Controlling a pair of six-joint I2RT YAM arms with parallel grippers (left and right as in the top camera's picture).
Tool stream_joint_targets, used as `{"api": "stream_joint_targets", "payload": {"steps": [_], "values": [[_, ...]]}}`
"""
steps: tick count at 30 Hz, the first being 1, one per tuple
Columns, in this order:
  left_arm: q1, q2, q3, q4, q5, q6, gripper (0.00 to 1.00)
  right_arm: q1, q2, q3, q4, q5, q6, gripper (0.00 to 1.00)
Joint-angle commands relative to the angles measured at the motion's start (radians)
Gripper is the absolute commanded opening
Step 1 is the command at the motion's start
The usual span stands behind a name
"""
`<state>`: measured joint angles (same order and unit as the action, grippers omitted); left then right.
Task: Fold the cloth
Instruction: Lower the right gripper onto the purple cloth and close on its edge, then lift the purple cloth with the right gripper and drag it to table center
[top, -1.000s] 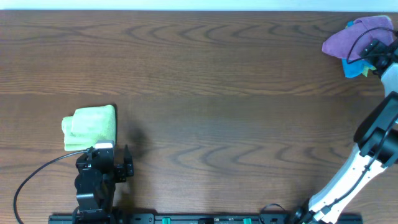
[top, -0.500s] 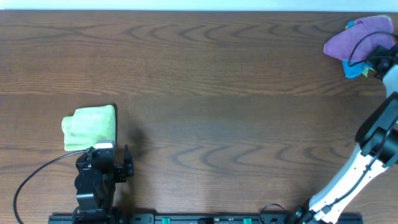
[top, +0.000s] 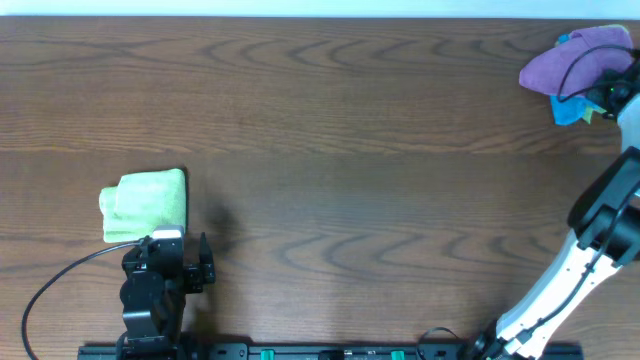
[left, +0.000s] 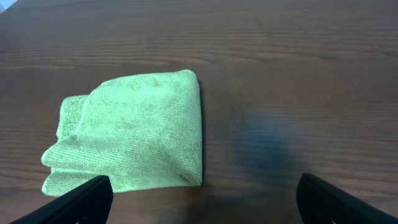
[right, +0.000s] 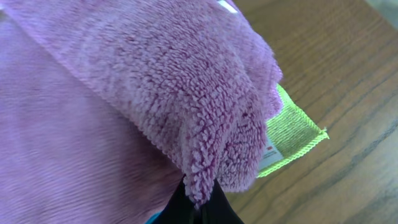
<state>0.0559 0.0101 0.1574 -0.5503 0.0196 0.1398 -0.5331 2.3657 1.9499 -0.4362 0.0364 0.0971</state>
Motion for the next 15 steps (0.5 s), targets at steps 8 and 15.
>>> {"api": "stream_joint_targets", "payload": {"steps": [8,15], "values": [[-0.004,-0.006,-0.011,0.001,0.003,0.021,0.96,0.076,-0.226,0.038,-0.156,0.015,-0.079,0.01],[-0.004,-0.006,-0.011,0.001,0.003,0.021,0.95,0.155,-0.321,0.038,-0.336,0.008,-0.092,0.01]]}}
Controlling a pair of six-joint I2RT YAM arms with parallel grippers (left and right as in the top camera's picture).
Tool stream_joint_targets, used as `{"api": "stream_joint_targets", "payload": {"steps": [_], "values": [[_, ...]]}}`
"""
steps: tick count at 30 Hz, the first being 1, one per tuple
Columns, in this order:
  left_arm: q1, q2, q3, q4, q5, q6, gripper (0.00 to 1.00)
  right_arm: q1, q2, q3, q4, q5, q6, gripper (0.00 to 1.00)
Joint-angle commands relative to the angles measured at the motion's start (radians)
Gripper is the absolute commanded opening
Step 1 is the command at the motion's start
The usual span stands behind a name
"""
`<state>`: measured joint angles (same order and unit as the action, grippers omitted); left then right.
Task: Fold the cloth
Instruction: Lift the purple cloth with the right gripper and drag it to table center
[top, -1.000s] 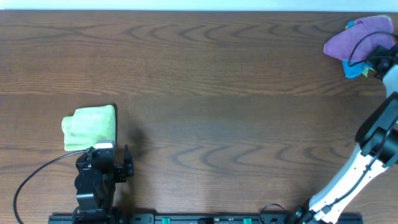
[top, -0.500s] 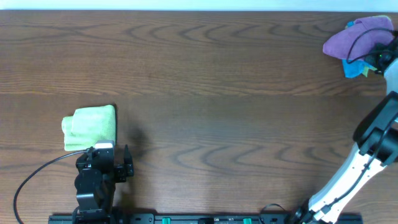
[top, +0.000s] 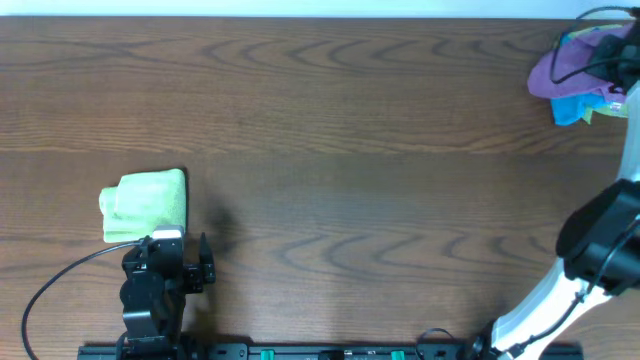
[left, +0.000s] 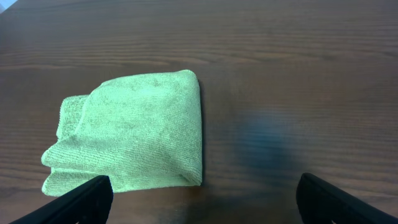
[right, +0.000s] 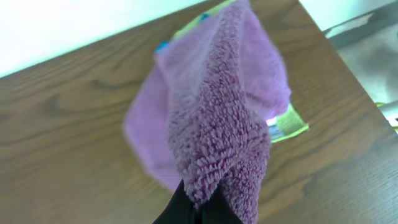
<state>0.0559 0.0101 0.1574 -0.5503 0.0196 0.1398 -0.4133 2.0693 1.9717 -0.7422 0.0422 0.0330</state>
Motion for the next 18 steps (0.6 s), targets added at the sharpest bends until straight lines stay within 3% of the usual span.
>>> {"api": "stream_joint_targets", "payload": {"steps": [1,8,18], "values": [[-0.004,-0.006,-0.011,0.001,0.003,0.021,0.96,0.049,-0.031,0.016,-0.058,0.003,-0.032,0.01],[-0.004,-0.006,-0.011,0.001,0.003,0.021,0.96,0.154,-0.035,0.016,-0.268,0.002,-0.058,0.01],[-0.004,-0.006,-0.011,0.001,0.003,0.021,0.95,0.271,-0.05,0.016,-0.365,-0.152,-0.08,0.01]]}}
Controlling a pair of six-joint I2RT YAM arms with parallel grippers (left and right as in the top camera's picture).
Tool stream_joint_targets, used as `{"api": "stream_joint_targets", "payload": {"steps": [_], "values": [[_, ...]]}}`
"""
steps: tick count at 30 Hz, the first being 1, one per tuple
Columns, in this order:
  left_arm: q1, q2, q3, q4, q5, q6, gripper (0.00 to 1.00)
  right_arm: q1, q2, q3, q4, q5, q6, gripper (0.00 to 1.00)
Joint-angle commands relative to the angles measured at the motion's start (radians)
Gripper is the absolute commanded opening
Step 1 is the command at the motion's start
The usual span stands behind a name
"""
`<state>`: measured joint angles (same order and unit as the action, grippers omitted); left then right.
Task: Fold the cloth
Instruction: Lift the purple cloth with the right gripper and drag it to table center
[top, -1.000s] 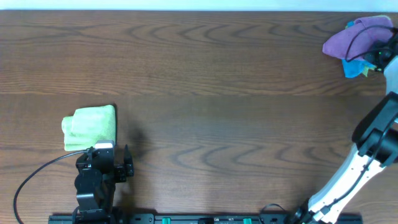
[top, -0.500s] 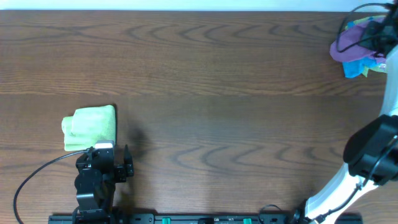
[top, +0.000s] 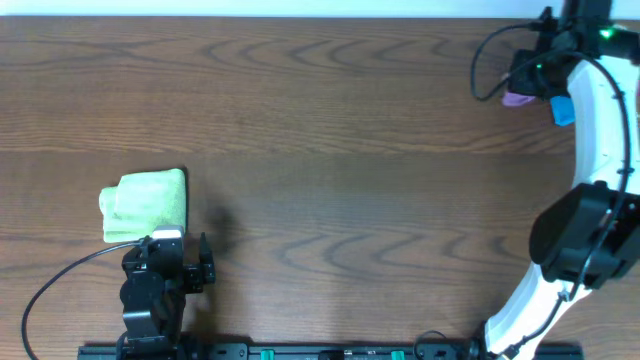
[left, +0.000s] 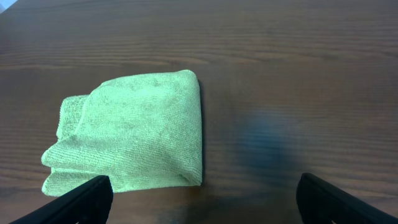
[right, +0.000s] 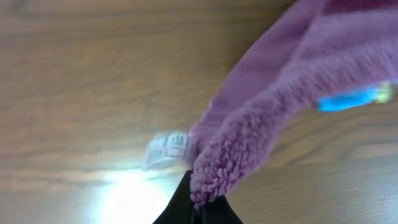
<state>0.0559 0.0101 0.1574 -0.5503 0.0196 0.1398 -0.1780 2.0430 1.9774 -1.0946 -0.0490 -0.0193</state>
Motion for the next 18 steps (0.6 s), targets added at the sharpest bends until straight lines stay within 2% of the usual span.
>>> {"api": "stream_joint_targets", "payload": {"steps": [1,18], "values": [[-0.004,-0.006,-0.011,0.001,0.003,0.021,0.95,0.051,-0.028,0.01,-0.021,-0.066,-0.03,0.01],[-0.004,-0.006,-0.011,0.001,0.003,0.021,0.95,0.432,-0.065,0.01,-0.219,-0.06,-0.045,0.01]]}}
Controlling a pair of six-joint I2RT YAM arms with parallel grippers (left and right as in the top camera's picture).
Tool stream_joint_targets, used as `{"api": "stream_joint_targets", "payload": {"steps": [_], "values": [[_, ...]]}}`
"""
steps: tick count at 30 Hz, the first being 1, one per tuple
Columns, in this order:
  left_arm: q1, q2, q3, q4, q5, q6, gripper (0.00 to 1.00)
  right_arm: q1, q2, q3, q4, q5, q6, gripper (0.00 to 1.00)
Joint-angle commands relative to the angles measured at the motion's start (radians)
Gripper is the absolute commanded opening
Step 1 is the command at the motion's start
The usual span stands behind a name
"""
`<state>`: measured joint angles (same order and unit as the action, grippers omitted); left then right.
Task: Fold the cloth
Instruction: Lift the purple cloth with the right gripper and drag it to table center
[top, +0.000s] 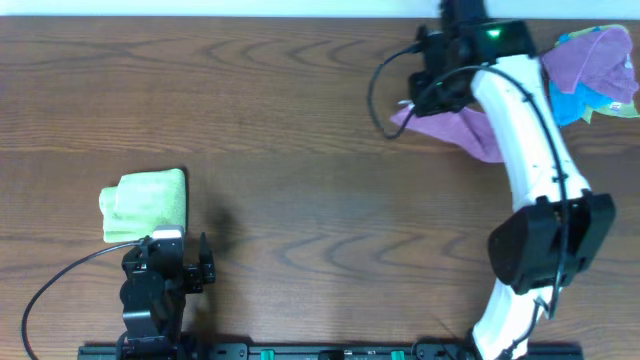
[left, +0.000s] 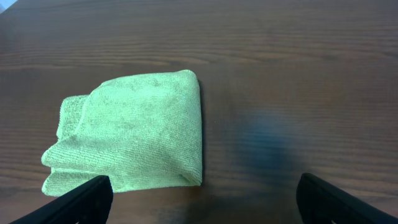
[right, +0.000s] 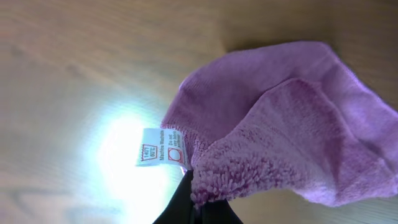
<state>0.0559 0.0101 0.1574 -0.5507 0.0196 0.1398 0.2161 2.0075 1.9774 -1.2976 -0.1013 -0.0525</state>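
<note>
A fluffy purple cloth (top: 455, 127) with a white care label (right: 160, 155) hangs from my right gripper (right: 200, 208), which is shut on its edge above the back of the table, right of centre. In the overhead view the right gripper (top: 432, 88) sits at the cloth's upper left part. A folded green cloth (top: 146, 203) lies at the front left, seen as well in the left wrist view as the green cloth (left: 134, 138). My left gripper (left: 199, 199) rests open just in front of it, holding nothing.
A heap of cloths (top: 592, 62), purple, blue and yellow-green, sits at the back right corner. The wooden table (top: 300, 180) stretches between the two cloths. The right arm (top: 530, 150) reaches from the front right edge across to the back.
My right gripper has moved left along the back of the table with the purple cloth, which now hangs spread out well left of the heap. The left gripper and green cloth are unchanged.
My right gripper was shut on the purple cloth lying on the corner heap. Then it held the cloth lifted over the heap, then left of the heap, and now farther left, near the back centre-right. The left arm stayed still by the folded green cloth.
</note>
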Motion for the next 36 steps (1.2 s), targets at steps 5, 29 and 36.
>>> {"api": "stream_joint_targets", "payload": {"steps": [5,29,36], "values": [[-0.004,-0.006,-0.011,0.002,0.003,0.021,0.96,0.165,-0.04,0.01,-0.063,-0.008,-0.005,0.01],[-0.004,-0.006,-0.011,0.002,0.003,0.021,0.96,0.507,-0.058,-0.089,0.039,-0.058,0.049,0.02],[-0.004,-0.006,-0.011,0.002,0.003,0.021,0.95,0.589,-0.058,-0.137,0.129,-0.128,0.052,0.26]]}}
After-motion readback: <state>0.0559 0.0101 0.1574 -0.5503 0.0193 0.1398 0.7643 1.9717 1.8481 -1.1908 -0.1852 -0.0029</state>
